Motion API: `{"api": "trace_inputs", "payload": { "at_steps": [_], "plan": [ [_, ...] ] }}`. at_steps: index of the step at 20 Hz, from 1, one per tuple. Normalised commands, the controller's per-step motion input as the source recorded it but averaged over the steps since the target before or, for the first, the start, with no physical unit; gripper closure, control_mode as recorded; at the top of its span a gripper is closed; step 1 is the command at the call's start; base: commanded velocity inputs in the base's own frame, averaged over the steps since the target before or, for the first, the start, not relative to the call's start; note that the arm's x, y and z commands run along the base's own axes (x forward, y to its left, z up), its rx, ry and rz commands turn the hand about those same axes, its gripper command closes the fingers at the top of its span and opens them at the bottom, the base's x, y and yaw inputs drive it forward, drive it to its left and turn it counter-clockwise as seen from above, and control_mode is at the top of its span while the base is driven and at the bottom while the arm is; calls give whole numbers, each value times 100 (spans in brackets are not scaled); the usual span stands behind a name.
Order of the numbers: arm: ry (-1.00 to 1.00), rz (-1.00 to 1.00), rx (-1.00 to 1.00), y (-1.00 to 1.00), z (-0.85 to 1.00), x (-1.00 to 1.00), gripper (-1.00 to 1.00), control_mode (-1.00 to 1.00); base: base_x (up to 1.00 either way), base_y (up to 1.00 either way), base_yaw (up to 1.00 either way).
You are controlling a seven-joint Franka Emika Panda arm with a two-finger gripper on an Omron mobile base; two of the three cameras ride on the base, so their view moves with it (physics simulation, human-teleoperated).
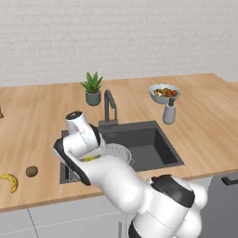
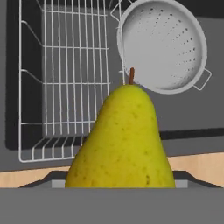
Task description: Put the colander in the sink, put the kiwi, pear, banana in the colander, and turn on the sink faucet and pour water over the colander.
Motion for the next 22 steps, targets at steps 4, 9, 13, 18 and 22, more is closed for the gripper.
{"api": "trace_inputs", "payload": {
  "at_steps": [4,9,13,18,22],
  "plan": [
    [-29,15,4,-85,6,0,100,-100,0,0,0],
    [-13,24,17,-82,5,0,100,-100,0,0,0],
    [0,22,19,-78,0,10,100,-100,0,0,0],
    [0,30,16,-72,0,13,100,-100,0,0,0],
    [0,33,17,-61,0,42,100,-100,0,0,0]
  ]
}}
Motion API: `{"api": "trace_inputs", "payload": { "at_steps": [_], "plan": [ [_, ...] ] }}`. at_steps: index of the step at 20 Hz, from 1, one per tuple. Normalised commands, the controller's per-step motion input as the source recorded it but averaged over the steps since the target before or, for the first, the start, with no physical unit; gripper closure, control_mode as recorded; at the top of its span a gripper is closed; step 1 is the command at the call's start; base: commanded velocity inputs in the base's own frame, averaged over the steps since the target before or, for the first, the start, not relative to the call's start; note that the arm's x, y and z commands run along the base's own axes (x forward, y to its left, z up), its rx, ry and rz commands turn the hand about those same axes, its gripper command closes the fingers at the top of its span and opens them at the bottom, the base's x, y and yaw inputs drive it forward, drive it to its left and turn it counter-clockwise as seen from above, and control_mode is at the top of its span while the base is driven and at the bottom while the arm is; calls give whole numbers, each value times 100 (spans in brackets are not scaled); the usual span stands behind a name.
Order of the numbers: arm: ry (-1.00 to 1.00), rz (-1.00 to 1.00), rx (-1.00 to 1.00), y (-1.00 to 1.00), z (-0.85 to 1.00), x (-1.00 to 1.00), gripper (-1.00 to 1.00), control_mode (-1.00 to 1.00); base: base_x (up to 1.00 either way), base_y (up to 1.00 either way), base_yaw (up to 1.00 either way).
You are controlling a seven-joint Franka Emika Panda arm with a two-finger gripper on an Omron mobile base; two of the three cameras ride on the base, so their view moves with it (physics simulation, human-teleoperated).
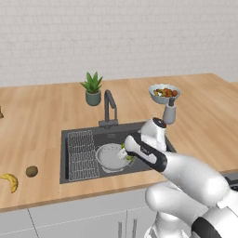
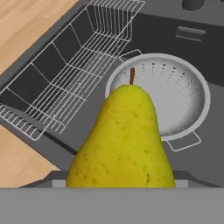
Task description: Put the colander in the sink, put the kiwi, pear, banana in the colander, and turn on the sink faucet and pour water over the colander.
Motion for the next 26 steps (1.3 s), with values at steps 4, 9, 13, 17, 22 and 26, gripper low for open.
{"api": "trace_inputs", "payload": {
  "at_steps": [4,9,13,17,22,26],
  "plan": [
    [3,23,19,-39,0,66,100,-100,0,0,0],
    [11,14,10,-7,-4,75,100,-100,0,0,0],
    [12,3,0,2,-43,51,100,-100,0,0,0],
    [14,1,-2,7,-48,41,100,-100,0,0,0],
    [1,0,-2,23,-38,31,100,-100,0,0,0],
    [-5,0,-3,32,-34,15,100,-100,0,0,0]
  ]
}}
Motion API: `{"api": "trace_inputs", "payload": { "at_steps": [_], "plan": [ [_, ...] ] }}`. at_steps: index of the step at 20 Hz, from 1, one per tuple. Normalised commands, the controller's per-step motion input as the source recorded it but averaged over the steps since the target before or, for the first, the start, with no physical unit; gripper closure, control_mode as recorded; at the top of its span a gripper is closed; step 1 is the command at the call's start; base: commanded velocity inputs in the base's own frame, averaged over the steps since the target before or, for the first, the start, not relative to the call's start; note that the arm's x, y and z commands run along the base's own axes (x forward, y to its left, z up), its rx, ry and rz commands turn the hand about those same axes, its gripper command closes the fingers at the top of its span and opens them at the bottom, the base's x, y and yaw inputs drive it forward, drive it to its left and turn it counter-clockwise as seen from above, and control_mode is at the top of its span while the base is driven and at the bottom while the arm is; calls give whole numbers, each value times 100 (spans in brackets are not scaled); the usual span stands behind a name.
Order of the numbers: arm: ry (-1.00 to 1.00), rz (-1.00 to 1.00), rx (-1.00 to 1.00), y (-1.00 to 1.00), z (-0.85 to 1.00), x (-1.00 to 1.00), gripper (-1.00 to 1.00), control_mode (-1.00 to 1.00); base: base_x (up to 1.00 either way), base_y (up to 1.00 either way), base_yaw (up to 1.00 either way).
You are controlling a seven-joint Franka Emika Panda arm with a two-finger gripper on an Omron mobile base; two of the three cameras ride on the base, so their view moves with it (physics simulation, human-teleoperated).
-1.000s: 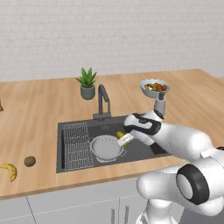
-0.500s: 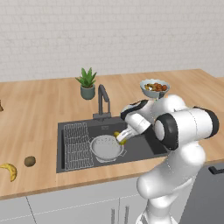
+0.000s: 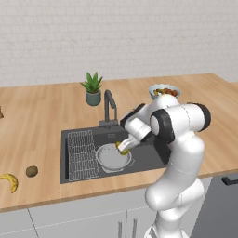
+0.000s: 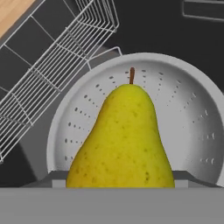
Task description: Put the colander in the sink, put the kiwi, pear, banana in the colander, and turn on the sink faucet and pour water over the colander.
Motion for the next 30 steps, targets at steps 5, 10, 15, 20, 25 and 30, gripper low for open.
{"api": "trace_inputs", "payload": {
  "at_steps": [5,10,15,20,25,30],
  "plan": [
    [-2,0,-2,18,-33,6,100,-100,0,0,0],
    [0,0,0,0,-25,18,100,-100,0,0,0],
    [-2,0,-3,0,-12,23,100,-100,0,0,0],
    [0,0,-5,1,-12,20,100,-100,0,0,0],
    [0,0,-4,5,-8,6,100,-100,0,0,0],
    [0,0,-4,8,2,-6,-100,-100,0,0,0]
  ]
}}
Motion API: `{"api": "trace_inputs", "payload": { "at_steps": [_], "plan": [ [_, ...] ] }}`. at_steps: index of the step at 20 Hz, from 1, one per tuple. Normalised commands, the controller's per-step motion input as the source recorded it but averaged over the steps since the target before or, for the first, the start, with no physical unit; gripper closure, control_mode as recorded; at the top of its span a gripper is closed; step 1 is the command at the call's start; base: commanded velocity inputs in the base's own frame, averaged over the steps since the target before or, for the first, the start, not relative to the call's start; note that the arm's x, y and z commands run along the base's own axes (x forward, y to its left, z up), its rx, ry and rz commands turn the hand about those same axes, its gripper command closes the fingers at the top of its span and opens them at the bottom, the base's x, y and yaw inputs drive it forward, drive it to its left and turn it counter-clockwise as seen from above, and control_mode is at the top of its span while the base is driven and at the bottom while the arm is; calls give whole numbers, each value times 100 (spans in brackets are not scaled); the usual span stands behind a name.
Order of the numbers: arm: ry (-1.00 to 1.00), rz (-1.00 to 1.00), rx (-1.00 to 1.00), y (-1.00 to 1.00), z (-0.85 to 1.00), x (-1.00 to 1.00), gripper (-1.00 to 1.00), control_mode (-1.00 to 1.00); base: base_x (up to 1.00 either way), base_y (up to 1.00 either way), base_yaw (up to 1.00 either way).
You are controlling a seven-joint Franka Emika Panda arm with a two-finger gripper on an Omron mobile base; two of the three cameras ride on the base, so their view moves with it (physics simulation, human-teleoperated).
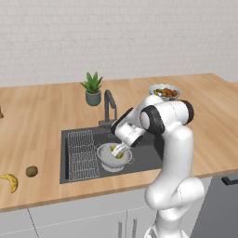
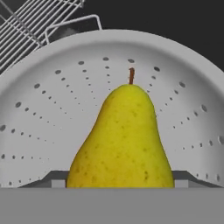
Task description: Put the colander in the sink, put the kiwi, pear, banana in the colander, and turn on the sink faucet and pour water over the colander.
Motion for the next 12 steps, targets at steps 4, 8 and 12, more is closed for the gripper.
{"api": "trace_inputs", "payload": {
  "at_steps": [4,8,12],
  "plan": [
    [0,-1,-2,4,20,-23,-100,-100,0,0,0],
    [-3,-7,0,0,46,-28,-100,-100,0,0,0],
    [-3,-10,0,-1,51,-32,-100,-100,0,0,0]
  ]
}}
